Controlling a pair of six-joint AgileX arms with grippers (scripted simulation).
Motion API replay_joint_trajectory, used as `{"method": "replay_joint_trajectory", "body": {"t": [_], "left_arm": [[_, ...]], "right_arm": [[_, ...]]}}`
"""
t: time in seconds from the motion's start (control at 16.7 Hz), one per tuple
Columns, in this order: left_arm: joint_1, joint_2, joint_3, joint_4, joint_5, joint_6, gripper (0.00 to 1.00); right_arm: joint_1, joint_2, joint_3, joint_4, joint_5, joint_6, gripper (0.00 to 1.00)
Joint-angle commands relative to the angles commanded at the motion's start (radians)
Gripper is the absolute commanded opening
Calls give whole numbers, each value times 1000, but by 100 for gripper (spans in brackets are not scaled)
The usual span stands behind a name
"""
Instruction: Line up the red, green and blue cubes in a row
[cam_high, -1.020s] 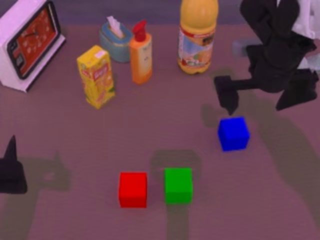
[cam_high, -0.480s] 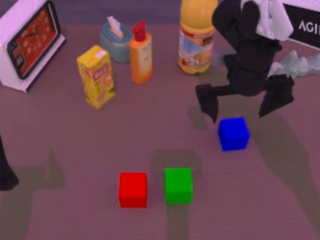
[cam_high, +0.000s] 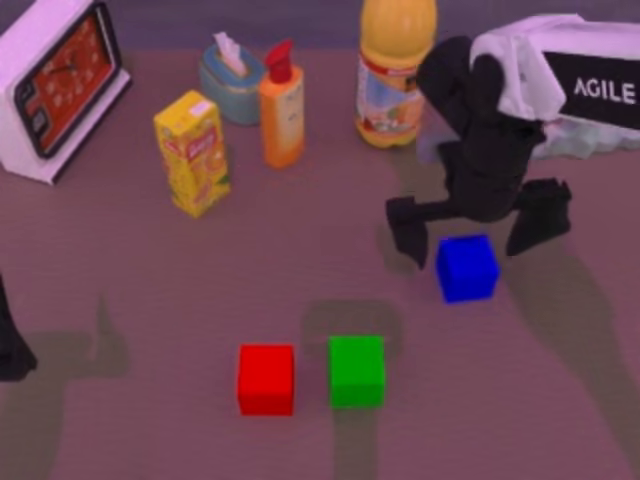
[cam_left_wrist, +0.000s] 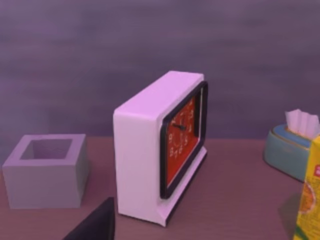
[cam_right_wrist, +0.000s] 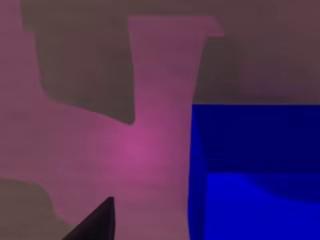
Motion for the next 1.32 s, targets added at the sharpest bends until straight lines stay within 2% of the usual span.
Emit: {"method": "replay_joint_trajectory", "body": {"t": [0.18,0.42,1.2,1.32], "left_arm": [[0,0,0,0,0,0,100],[0,0,0,0,0,0,100],[0,0,0,0,0,0,100],[0,0,0,0,0,0,100]], "right_arm": [[2,37,-59,93,0,2,100],[2,43,-67,104,0,3,100],[2,43,-67,104,0,3,2],[2,43,-67,104,0,3,0]]}}
